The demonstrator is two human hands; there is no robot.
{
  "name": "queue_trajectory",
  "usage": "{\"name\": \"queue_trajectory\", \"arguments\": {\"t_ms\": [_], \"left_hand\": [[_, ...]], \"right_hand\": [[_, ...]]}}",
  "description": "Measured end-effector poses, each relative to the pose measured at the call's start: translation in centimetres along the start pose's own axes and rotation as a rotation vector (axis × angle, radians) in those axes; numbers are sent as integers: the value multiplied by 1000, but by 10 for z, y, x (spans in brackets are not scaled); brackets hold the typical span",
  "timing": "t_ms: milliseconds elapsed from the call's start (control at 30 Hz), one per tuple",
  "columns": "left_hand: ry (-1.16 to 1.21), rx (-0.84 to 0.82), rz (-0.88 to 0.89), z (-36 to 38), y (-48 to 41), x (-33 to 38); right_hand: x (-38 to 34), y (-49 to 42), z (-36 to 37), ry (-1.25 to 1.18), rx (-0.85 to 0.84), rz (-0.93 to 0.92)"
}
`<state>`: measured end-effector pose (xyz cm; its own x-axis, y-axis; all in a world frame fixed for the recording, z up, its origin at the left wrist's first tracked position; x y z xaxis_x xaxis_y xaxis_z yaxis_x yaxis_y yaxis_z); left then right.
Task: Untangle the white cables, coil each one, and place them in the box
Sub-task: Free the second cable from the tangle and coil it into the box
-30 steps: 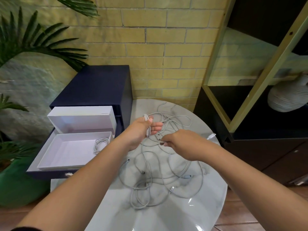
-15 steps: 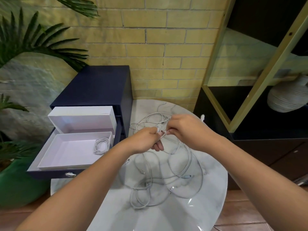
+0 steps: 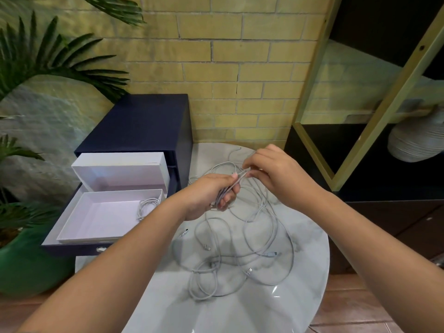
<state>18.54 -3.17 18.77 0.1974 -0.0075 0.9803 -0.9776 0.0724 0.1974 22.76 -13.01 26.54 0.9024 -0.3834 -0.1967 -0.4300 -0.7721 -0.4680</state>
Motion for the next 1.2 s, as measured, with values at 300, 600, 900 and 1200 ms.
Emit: {"name": "queue_trajectory", "arguments": {"t_ms": [300,600,900,1200], "left_hand": [[76,-48,-102,11,4,-3],[-76,-6,-81,8,7,2],[9,-5,-24,15,8,8],[67,155,-45,-4,2,-5]], "right_hand": [[10,0,-1,-207,54,75],[-13,1,-24,-114,198,-23],[10,-4,-5,-299,159,125],[9,14,33,-441,-151,338]]}}
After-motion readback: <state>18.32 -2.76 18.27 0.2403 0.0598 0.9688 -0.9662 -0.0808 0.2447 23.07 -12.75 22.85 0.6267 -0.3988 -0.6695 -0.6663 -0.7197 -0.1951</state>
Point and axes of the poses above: each hand's wrist, its own y-axis away from the middle knuckle, its own z-axis out of the palm, x = y × z, the point moved 8 cm from there along -y, towards the middle knuckle, and after that the axes turned 4 degrees about z, right-handed, at the moved point
